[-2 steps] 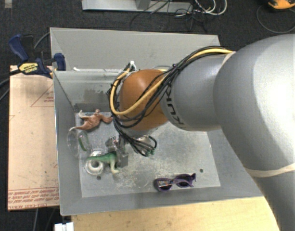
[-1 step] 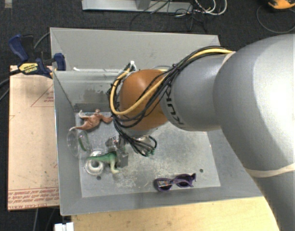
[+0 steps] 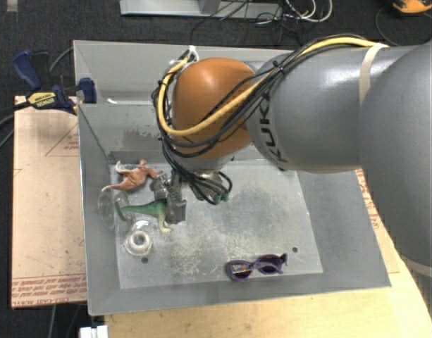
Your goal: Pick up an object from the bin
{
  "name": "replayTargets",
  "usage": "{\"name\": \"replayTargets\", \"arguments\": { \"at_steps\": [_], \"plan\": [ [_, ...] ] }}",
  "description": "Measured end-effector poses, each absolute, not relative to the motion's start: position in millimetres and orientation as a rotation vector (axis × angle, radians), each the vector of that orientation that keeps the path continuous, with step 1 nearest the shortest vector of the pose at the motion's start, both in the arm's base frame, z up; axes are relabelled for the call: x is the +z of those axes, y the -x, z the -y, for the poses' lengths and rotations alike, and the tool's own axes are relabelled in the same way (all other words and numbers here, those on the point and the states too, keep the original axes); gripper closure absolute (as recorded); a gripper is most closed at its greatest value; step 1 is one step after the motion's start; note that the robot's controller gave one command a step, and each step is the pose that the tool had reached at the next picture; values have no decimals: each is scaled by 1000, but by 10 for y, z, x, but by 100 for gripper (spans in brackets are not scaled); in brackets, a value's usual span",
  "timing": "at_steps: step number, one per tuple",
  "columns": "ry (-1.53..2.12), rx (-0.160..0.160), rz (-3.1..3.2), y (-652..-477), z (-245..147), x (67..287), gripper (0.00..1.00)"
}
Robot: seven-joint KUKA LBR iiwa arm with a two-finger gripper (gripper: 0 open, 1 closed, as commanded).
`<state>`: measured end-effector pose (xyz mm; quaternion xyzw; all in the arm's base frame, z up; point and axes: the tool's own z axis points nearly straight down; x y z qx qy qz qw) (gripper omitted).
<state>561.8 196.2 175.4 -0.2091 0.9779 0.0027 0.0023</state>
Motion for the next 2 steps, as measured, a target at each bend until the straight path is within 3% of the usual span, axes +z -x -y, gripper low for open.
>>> {"name": "replayTargets", "arguments": {
  "at_steps": [1, 2],
  "plan": [
    [655, 9, -3068, -5618, -1960, 1753, 100],
    [754, 9, -3042, -5850, -2072, 4269, 100]
  ]
}}
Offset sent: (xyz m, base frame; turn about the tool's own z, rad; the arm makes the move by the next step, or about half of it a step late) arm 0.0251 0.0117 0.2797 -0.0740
